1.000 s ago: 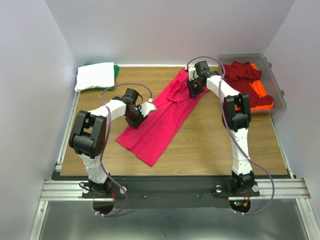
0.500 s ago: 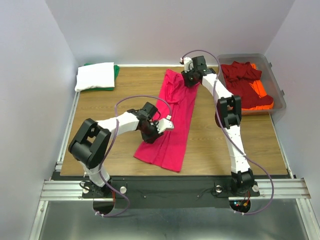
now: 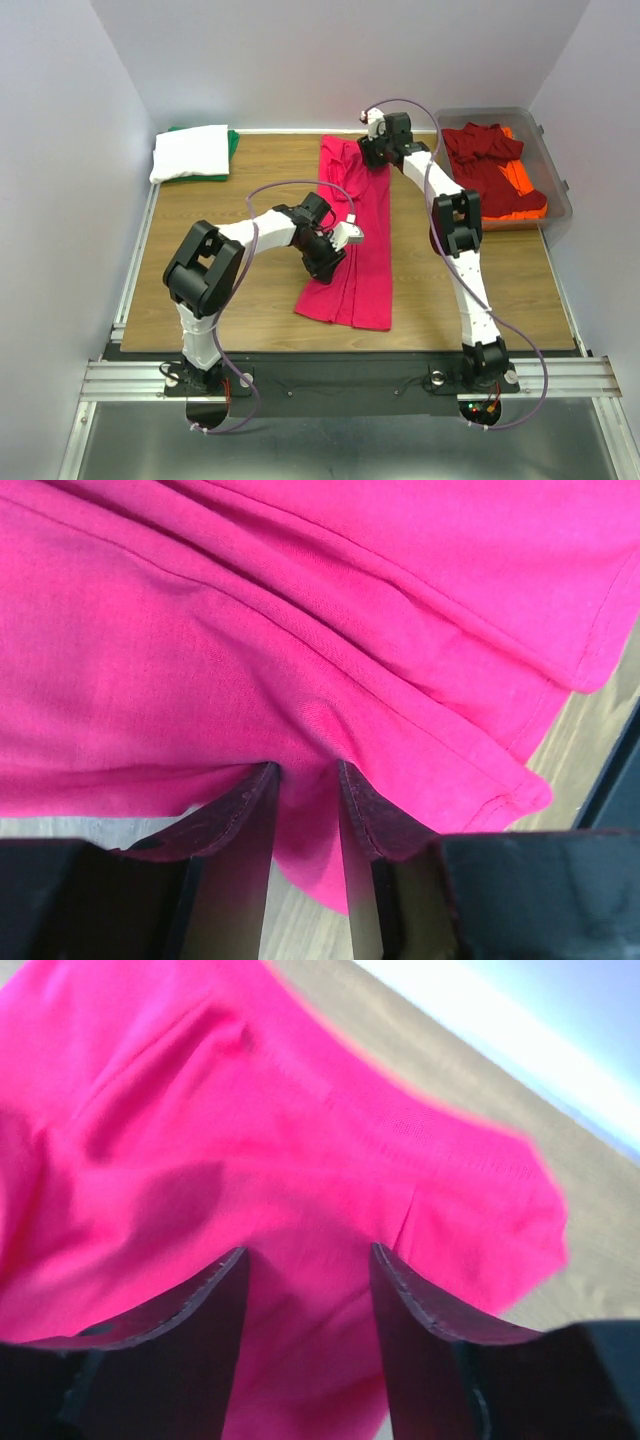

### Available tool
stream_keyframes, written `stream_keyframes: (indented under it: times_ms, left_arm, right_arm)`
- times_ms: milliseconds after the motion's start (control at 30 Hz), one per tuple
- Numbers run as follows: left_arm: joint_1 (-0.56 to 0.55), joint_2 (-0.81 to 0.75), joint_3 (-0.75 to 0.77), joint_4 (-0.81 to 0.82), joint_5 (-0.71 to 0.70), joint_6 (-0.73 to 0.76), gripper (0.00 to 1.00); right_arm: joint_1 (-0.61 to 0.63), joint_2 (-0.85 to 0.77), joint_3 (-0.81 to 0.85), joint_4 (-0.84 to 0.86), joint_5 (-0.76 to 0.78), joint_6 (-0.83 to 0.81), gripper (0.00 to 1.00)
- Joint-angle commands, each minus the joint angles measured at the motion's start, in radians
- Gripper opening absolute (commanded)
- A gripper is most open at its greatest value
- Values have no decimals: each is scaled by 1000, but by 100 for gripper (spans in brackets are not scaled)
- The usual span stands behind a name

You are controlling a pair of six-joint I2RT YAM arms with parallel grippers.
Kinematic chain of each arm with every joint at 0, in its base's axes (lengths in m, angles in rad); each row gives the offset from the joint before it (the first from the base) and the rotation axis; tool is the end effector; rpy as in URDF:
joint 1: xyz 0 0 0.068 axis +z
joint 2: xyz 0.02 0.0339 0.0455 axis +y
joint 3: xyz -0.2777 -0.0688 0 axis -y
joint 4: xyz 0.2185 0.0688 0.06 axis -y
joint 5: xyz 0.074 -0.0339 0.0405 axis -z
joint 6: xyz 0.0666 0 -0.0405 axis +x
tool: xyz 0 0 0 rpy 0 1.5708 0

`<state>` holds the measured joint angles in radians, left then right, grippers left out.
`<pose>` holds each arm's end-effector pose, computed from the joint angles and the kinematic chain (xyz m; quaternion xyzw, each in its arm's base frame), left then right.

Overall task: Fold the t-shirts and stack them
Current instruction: Fold the tshirt

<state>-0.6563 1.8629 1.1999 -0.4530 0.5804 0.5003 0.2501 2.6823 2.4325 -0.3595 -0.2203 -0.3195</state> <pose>0.2677 -0.2523 0.1757 0.5643 0.7465 -0.2948 0.1936 0.5869 0.1649 0.1612 -0.2964 0.8315 0.0815 0.4627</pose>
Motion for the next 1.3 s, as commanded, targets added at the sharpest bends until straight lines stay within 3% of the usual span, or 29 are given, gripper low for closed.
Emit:
stream_keyframes:
  times_ms: [0, 200, 400, 500, 667, 1067, 1267]
  left_arm:
    - [-6, -128, 23, 10, 33, -68, 42]
    - [-8, -248, -62, 85, -25, -100, 43]
    - [-6, -238, -120, 86, -70, -68, 42]
    - [-6, -225, -125, 86, -85, -55, 42]
    - [-6, -185, -148, 96, -102, -51, 40]
    - [-6, -28, -157, 137, -33, -109, 35]
    - [1, -51, -115, 96, -19, -65, 35]
  right_arm:
    - [6, -245, -97, 73, -63, 60, 59]
    - [8, -481, -387, 67, -123, 115, 59]
    - [8, -524, -592, 54, -180, 201, 40]
    - [8, -497, -599, 48, -205, 238, 26]
    - [8, -426, -583, 48, -208, 267, 21]
    - [8, -222, -419, 47, -94, 231, 21]
    - [8, -214, -351, 42, -102, 241, 26]
